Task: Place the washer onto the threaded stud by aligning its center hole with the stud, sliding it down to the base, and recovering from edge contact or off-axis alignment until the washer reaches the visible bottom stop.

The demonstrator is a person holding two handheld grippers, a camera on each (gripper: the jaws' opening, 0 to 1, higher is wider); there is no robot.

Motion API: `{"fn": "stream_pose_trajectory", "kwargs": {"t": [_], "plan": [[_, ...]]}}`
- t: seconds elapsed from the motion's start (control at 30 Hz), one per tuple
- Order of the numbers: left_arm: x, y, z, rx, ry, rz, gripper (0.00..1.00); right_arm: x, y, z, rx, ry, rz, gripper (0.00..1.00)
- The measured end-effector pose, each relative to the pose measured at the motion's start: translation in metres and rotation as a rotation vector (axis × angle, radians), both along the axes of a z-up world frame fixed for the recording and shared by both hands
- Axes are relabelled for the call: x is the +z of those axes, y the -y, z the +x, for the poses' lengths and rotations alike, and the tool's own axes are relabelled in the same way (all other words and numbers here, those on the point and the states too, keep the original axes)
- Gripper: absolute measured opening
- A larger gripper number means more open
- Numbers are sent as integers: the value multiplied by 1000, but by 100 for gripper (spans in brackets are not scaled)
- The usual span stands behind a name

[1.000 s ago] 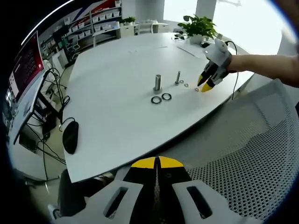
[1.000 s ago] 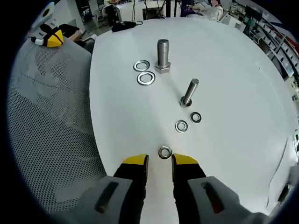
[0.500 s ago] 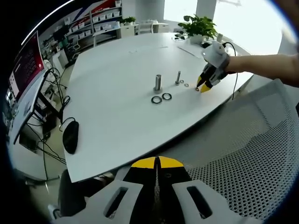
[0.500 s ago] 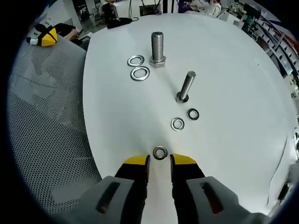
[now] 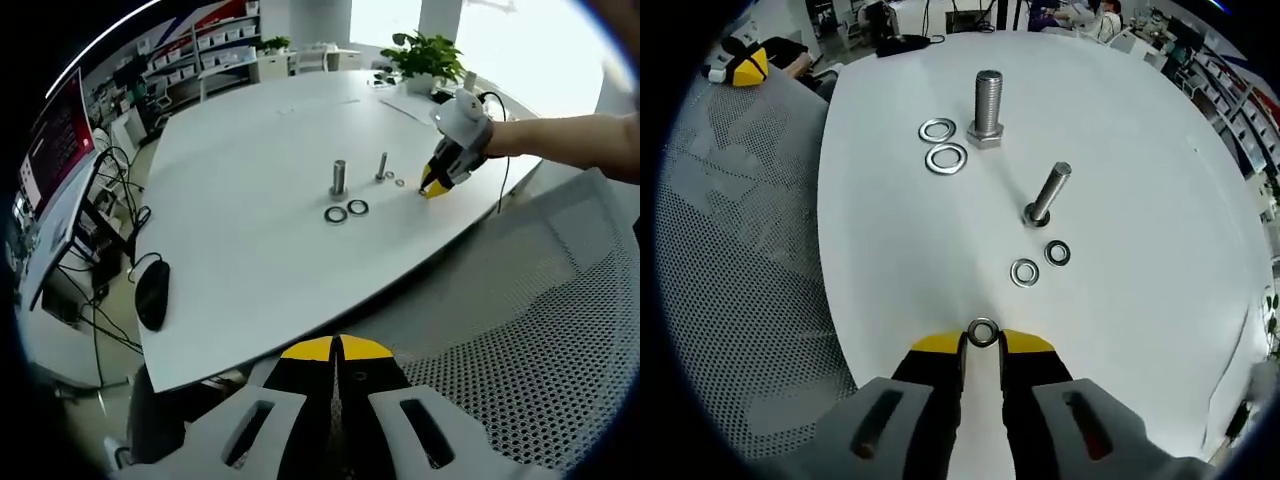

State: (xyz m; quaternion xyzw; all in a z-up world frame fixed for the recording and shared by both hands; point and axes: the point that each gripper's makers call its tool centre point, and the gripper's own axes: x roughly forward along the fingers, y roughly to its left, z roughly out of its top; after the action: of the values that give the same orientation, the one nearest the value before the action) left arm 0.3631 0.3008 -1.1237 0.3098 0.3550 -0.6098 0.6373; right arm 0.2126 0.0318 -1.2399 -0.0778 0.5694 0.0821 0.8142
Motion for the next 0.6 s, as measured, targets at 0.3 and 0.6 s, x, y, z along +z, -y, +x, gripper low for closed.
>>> {"fn": "stream_pose_trajectory", "kwargs": {"t": [0.3, 0.6], "plan": [[-1, 0, -1, -2, -1, 2, 0, 14, 0, 9, -15, 52, 4, 15], [0, 0, -1, -9, 1, 2, 0, 43, 5, 30, -21, 127, -10, 15]]}}
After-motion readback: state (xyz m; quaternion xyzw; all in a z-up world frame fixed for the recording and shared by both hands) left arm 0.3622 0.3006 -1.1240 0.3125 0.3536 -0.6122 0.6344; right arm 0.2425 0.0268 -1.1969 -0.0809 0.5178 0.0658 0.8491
